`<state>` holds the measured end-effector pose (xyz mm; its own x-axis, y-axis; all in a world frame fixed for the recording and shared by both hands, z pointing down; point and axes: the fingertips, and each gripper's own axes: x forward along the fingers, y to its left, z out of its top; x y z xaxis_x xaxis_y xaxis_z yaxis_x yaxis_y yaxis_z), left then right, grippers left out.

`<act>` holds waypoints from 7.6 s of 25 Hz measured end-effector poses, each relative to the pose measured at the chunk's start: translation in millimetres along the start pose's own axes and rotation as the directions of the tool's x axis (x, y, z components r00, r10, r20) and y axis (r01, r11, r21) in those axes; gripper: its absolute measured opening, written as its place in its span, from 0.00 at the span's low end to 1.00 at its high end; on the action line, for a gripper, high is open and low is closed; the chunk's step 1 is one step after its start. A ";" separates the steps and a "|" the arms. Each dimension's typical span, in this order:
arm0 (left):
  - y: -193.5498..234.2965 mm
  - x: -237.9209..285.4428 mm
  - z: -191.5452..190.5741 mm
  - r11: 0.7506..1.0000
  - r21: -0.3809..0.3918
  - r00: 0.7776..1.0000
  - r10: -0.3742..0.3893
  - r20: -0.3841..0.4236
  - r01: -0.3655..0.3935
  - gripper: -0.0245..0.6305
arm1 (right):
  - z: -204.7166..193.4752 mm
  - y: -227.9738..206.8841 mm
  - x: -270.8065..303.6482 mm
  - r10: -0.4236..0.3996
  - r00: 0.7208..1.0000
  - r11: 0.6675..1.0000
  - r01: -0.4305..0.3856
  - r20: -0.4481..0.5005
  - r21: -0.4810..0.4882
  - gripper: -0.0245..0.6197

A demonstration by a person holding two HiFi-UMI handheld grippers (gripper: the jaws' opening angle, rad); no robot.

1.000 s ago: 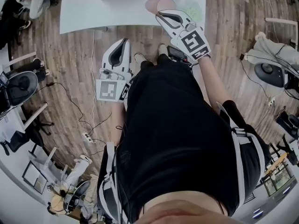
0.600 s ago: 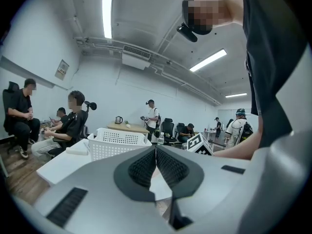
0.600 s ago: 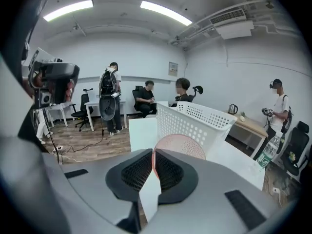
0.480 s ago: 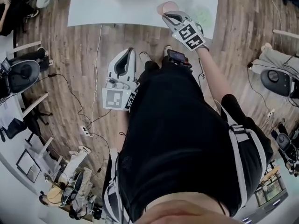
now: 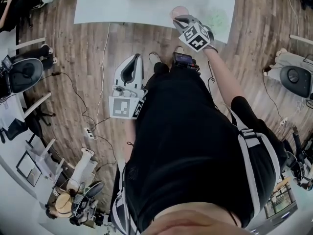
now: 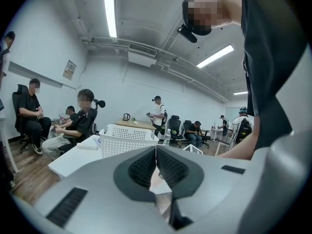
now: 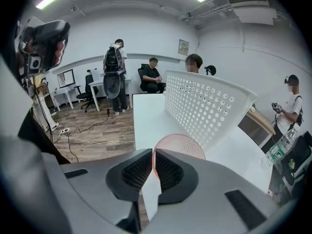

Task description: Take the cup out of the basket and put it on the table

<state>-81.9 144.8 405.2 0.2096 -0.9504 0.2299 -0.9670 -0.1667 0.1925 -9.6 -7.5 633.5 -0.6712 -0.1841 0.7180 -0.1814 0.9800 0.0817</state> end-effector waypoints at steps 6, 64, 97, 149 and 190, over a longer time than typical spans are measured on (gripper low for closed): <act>7.5 -3.0 -0.9 1.000 -0.012 1.000 0.016 -0.005 -0.016 0.07 | -8.5 1.6 6.8 0.005 0.999 0.999 -0.003 -0.039 0.046 0.09; -31.5 44.6 28.2 0.972 0.081 0.973 -0.226 0.054 0.221 0.07 | 133.3 30.6 -201.0 -0.155 0.849 0.986 0.102 0.505 0.132 0.07; -10.8 13.4 30.5 0.961 0.103 0.960 -0.267 0.081 0.258 0.07 | 146.7 51.4 -198.6 -0.224 0.850 0.973 0.163 0.477 0.166 0.07; 78.9 137.6 58.6 0.985 0.053 0.985 -0.168 0.038 0.166 0.07 | 197.3 -185.3 -50.2 -0.085 0.968 0.976 0.129 0.237 -0.178 0.22; 114.5 129.7 53.8 0.999 0.016 0.999 -0.034 0.027 0.034 0.07 | 120.5 -190.3 99.1 0.214 0.742 0.791 -0.513 -0.636 -0.333 0.42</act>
<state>-173.1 -11.7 405.7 0.2386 -0.9508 0.1977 -0.9615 -0.2028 0.1852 -128.2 -221.3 605.8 -0.0800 0.1206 0.9895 0.4399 0.8950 -0.0735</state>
